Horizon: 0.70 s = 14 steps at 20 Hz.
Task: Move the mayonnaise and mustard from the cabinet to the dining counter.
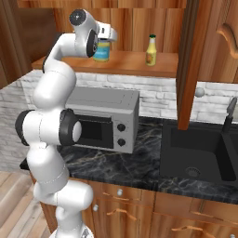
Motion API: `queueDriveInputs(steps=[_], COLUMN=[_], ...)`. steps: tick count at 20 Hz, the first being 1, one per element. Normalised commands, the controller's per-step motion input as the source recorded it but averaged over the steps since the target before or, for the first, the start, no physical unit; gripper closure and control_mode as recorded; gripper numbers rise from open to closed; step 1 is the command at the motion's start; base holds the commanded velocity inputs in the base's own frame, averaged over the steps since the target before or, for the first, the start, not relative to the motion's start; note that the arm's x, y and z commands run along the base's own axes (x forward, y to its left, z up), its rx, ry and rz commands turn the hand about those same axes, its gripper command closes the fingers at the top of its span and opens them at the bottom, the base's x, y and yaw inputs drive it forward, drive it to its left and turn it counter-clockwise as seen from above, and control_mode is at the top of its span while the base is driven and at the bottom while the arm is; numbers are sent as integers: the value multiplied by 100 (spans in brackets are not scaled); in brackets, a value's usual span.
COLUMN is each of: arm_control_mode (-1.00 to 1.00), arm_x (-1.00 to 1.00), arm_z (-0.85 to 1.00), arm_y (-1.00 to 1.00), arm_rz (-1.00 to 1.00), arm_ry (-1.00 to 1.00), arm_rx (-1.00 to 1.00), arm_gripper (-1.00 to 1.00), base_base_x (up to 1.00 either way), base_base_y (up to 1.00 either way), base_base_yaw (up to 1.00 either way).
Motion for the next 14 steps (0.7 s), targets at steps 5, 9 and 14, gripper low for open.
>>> queueDriveInputs(steps=[5,9,14], arm_control_mode=[-100,-100,-100], arm_x=[1,0,-6], arm_z=[-14,-6,0], arm_y=[3,1,0], arm_rz=[-2,-3,-1], arm_ry=[-10,-3,-3], arm_rx=[0,0,0], arm_gripper=[100,100,100], base_base_x=[0,0,0], base_base_y=[0,0,0], base_base_yaw=[0,0,0])
